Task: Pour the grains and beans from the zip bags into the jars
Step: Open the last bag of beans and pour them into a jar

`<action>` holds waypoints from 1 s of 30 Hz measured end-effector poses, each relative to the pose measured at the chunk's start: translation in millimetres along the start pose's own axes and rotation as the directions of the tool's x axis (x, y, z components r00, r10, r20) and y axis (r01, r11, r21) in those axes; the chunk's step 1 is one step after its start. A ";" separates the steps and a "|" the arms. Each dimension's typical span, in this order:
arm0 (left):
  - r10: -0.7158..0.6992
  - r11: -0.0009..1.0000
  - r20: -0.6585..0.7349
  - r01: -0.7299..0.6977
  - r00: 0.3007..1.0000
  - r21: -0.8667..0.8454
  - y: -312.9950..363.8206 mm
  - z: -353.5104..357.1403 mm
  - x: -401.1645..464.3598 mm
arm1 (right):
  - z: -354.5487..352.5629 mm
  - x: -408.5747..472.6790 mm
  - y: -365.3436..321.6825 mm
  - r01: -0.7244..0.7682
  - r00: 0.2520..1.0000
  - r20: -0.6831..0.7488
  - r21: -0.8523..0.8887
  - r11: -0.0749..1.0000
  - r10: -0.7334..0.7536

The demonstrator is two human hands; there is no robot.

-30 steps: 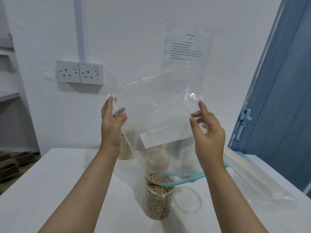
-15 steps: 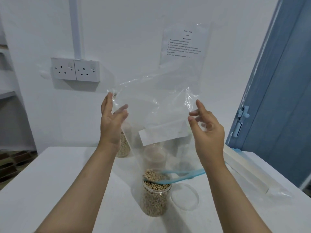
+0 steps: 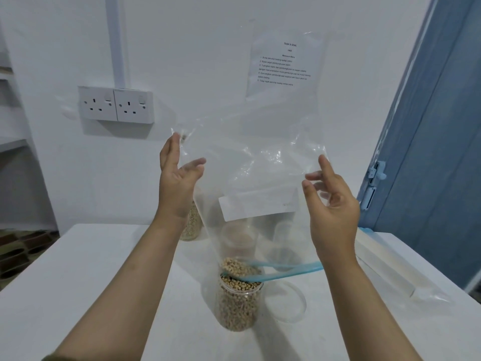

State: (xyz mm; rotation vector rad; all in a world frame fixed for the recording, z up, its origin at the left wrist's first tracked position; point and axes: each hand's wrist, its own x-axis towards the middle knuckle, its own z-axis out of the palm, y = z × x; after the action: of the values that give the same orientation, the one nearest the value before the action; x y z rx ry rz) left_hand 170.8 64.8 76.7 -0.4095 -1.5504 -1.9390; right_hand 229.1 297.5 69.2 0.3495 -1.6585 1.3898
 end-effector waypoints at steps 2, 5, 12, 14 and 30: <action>0.006 1.000 0.002 -0.006 1.000 0.007 1.6 2.0 -0.4 | -2.4 -0.1 0.8 -0.005 1.000 0.001 -0.006 1.000 0.005; 0.012 1.000 0.012 -0.012 1.000 0.018 3.8 4.8 -0.1 | -5.1 -0.5 1.7 -0.018 1.000 -0.013 0.000 1.000 0.018; 0.049 0.995 0.059 -0.054 0.997 0.089 6.1 10.6 1.7 | -13.7 0.2 1.9 -0.032 0.999 -0.018 -0.009 0.999 0.032; 0.058 0.993 0.065 -0.064 0.996 0.100 6.1 12.8 1.9 | -15.3 -2.0 2.7 -0.042 0.999 -0.024 0.005 0.999 0.042; 0.057 0.985 0.125 -0.076 0.991 0.153 10.4 22.8 0.9 | -33.5 -4.4 10.0 -0.111 0.989 0.094 -0.023 0.994 0.113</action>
State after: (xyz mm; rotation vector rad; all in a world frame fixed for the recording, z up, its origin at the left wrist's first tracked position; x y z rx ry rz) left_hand 173.6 85.1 91.2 -0.5118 -1.7299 -1.7542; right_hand 239.6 329.1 57.7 0.3209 -1.7915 1.4599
